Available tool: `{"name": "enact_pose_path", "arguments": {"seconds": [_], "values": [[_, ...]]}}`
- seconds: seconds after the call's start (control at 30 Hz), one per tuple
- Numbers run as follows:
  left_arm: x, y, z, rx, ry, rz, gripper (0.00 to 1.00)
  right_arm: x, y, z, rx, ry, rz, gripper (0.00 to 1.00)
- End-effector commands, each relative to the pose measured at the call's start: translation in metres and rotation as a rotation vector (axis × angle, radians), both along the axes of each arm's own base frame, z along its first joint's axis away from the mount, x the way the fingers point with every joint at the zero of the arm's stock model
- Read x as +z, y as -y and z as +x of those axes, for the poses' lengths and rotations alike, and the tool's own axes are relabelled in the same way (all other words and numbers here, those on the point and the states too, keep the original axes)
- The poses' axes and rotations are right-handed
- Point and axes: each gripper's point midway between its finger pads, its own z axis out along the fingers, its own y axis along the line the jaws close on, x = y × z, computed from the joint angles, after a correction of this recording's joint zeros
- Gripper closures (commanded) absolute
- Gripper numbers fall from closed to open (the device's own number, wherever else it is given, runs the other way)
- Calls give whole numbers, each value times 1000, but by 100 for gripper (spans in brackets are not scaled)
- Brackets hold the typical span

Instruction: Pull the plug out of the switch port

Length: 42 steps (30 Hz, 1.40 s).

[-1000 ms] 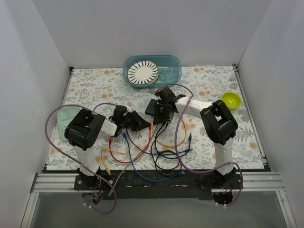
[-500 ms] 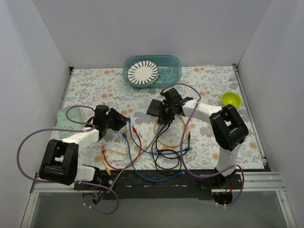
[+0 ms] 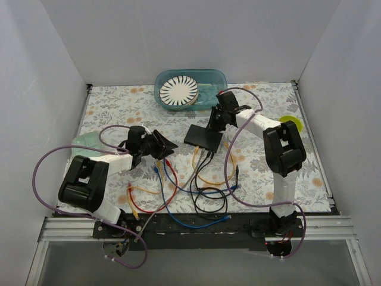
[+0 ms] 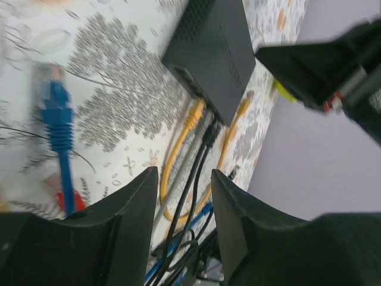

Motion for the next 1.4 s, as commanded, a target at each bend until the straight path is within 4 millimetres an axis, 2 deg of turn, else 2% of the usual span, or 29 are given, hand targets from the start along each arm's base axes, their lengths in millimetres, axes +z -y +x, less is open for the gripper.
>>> {"name": "enact_pose_path", "arguments": {"seconds": [0.0,0.13,0.23,0.27,0.37,0.43,0.47,0.5,0.53,0.57,0.6,0.63,0.67,0.73,0.97,1.07,1.13,1.17,1.23,1.27,1.3,1.37], "values": [[23,34,-11,-141,71,-80,60,-18,19,31,-104,-45,-27,89],[14,49,-18,-181,43,-85,61,-31,27,50,-144,-49,-69,89],[6,49,-16,-182,33,-65,61,-36,26,58,-151,-48,-69,89],[5,50,-13,-178,35,-57,61,-43,27,57,-149,-61,-79,89],[-19,45,-7,-160,-16,7,61,-50,25,59,-145,-66,-79,89],[-31,46,-3,-159,-54,30,61,-57,25,54,-132,-91,-81,89],[-47,46,-4,-169,-94,42,61,-61,25,51,-124,-104,-85,89],[-49,49,0,-176,-94,36,61,-64,24,46,-114,-114,-89,89],[-54,51,0,-183,-106,34,61,-73,25,34,-102,-142,-98,89],[-62,53,-1,-194,-123,29,61,-68,24,29,-97,-134,-91,89],[-62,55,0,-201,-121,22,61,-70,24,26,-94,-125,-84,89],[-65,55,0,-204,-125,22,61,-79,26,11,-86,-152,-90,89],[-67,56,1,-206,-121,21,61,-74,26,6,-82,-144,-79,89],[-68,57,-3,-226,-113,14,61,-79,25,-10,-60,-166,-71,89],[-62,69,-11,-324,-72,-50,61,-70,16,-29,9,-139,-68,89],[-64,74,-15,-341,-79,-55,61,-65,15,-26,5,-125,-67,89],[-61,74,-16,-337,-70,-51,61,-56,20,-17,-24,-86,-91,89],[-61,73,-16,-331,-69,-46,61,-41,20,-13,-38,-52,-83,89],[-60,71,-18,-330,-63,-39,61,-24,24,-6,-69,1,-85,88],[-59,71,-18,-333,-59,-36,60,-3,23,-3,-76,44,-60,88],[-57,71,-19,-339,-55,-40,60,6,21,-1,-81,69,-40,87],[-56,71,-21,-345,-51,-49,60,23,11,-7,-44,96,14,87]]}}
